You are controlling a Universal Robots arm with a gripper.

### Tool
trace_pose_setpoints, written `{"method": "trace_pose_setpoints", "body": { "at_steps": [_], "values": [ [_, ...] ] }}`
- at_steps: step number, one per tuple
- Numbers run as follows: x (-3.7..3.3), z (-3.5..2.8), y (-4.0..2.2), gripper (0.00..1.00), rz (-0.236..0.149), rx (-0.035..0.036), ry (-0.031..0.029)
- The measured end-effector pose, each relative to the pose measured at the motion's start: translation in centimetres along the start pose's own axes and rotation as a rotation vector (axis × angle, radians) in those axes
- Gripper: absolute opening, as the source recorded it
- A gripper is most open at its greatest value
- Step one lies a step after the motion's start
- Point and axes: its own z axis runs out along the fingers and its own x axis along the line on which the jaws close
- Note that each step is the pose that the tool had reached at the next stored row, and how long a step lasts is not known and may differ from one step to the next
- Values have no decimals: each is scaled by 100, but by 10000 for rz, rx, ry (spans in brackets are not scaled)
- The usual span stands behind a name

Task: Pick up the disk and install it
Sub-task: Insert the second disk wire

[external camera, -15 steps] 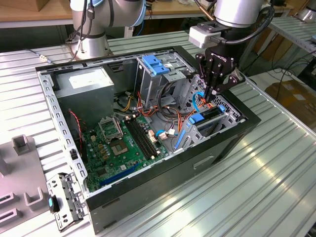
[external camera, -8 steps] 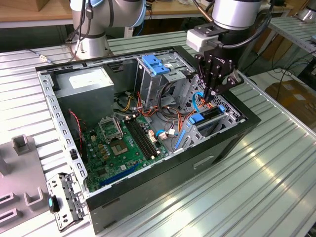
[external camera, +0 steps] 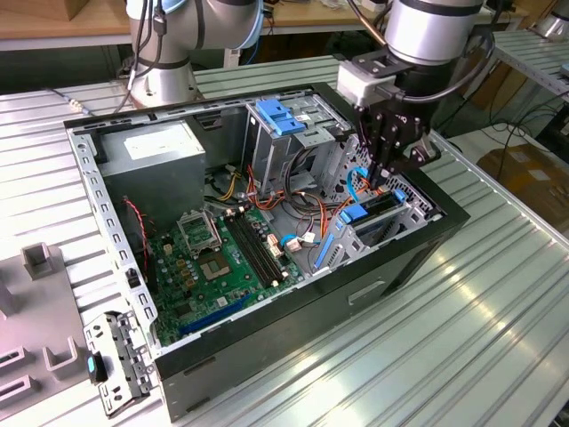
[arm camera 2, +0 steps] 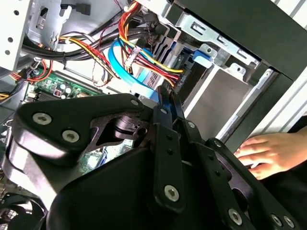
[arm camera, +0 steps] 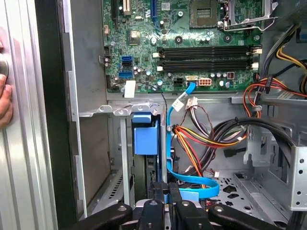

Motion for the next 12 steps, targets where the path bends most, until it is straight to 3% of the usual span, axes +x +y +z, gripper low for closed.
{"method": "trace_pose_setpoints", "body": {
  "at_steps": [5, 6, 10, 12],
  "values": [
    [63, 13, 10, 16, 19, 12, -133],
    [90, 19, 14, 16, 27, 18, -200],
    [154, 34, 19, 16, 47, 23, -344],
    [196, 47, 18, 16, 61, 20, -464]
  ]
}}
